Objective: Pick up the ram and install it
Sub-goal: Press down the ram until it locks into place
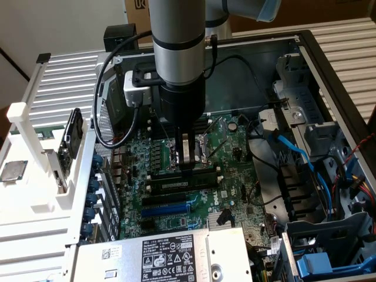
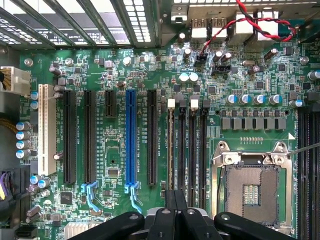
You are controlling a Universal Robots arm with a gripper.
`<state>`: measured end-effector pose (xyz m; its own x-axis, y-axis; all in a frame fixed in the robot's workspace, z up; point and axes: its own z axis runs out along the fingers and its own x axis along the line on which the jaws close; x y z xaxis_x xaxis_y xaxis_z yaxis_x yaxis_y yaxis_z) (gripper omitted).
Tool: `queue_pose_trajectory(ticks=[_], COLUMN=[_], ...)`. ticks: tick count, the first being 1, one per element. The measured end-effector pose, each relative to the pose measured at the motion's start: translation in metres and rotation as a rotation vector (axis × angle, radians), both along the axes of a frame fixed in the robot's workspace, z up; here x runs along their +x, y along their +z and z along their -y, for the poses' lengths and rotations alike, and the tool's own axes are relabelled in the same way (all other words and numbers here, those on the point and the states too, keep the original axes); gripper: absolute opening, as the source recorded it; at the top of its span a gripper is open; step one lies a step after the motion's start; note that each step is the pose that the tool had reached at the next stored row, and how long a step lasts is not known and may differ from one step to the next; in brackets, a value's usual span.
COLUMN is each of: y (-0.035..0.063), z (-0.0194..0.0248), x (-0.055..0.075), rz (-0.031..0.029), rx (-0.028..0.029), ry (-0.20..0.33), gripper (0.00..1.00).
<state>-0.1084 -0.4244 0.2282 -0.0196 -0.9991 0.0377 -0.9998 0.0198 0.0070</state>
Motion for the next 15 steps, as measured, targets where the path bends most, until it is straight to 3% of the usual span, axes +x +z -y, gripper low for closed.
queue_pose_trajectory(ticks=[15], y=[-0.0017], z=[0.0], x=[-0.0002], rz=[0.0022], rx=[-0.0005], ry=[0.0], gripper=[0.1])
